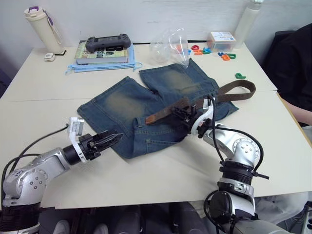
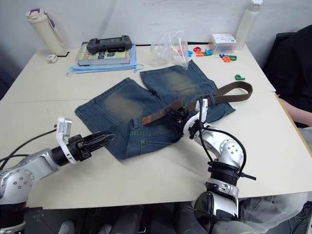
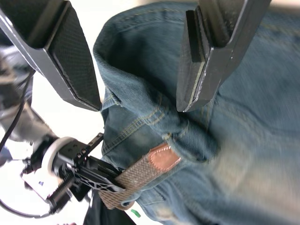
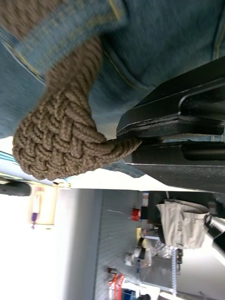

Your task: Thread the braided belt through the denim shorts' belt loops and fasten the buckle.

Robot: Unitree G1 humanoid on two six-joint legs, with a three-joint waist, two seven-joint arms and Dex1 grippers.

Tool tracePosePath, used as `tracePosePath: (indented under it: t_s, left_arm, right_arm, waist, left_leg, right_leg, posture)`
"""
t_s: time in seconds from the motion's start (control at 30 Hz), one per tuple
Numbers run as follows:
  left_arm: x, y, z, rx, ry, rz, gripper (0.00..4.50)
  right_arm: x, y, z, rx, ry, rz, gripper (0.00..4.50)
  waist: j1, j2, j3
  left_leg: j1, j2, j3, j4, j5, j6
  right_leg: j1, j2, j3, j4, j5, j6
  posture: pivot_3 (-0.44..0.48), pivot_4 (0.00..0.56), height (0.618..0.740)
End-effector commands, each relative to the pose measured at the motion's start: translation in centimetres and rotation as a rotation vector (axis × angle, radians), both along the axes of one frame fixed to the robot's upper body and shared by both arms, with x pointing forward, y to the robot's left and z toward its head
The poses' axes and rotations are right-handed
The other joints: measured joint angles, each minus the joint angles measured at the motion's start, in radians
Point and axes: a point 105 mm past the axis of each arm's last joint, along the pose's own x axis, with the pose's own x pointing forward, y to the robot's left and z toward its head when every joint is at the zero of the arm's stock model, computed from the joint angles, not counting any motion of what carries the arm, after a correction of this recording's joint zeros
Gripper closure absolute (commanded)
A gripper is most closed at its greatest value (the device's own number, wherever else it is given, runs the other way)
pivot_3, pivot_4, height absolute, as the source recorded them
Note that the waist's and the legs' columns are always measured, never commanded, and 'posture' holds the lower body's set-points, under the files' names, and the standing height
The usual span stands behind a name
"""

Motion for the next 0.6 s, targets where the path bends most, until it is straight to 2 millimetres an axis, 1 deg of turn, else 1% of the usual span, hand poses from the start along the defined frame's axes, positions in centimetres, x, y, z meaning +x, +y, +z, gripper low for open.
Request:
tracePosePath:
  t_s: [0.03, 0.17, 0.27, 0.4, 0.6]
  left_arm:
    - [-0.4, -0.2, 1.6, 0.089, -0.123, -0.066, 1.65]
    - [-0.6, 0.6, 1.9, 0.145, -0.164, -0.077, 1.65]
    - [-0.4, 1.2, 2.4, 0.151, -0.177, -0.063, 1.65]
    - [-0.1, 1.4, 2.7, 0.150, -0.184, -0.040, 1.65]
    - [0.4, 1.5, 2.7, 0.147, -0.179, -0.009, 1.65]
  right_arm:
    - [-0.5, 1.1, 0.7, 0.017, -0.032, 0.028, 4.50]
    - [-0.6, 1.8, 0.7, 0.024, -0.029, 0.039, 4.50]
    - [-0.7, 2.5, 0.8, 0.032, -0.029, 0.057, 4.50]
    - [-0.8, 3.5, 0.5, 0.029, -0.018, 0.078, 4.50]
    - [-0.8, 5.6, 0.1, 0.018, -0.007, 0.116, 4.50]
  waist:
    - [-0.002, 0.000, 0.000]
    - [-0.002, 0.001, 0.000]
    - [-0.002, 0.001, 0.000]
    - [-0.002, 0.001, 0.000]
    - [-0.005, 0.001, 0.000]
  left_leg:
    - [0.000, 0.000, 0.000, 0.000, 0.000, 0.000]
    - [0.000, 0.000, 0.000, -0.001, 0.000, 0.000]
    - [0.000, 0.000, 0.000, -0.001, -0.001, 0.001]
    - [0.000, 0.000, 0.000, -0.001, -0.001, 0.001]
    - [0.000, 0.001, 0.000, -0.001, -0.001, 0.001]
  right_leg:
    - [0.000, 0.000, 0.000, 0.000, 0.000, 0.000]
    - [0.000, 0.000, 0.000, -0.001, 0.000, 0.000]
    - [0.000, 0.000, 0.000, -0.001, 0.000, 0.000]
    - [0.000, 0.000, 0.000, -0.001, 0.000, 0.000]
    - [-0.001, 0.000, 0.000, 0.000, 0.000, 0.000]
  posture:
    - [0.000, 0.150, 0.667]
    - [0.000, 0.150, 0.667]
    - [0.000, 0.150, 0.667]
    - [0.000, 0.150, 0.667]
    - [0.000, 0.150, 0.667]
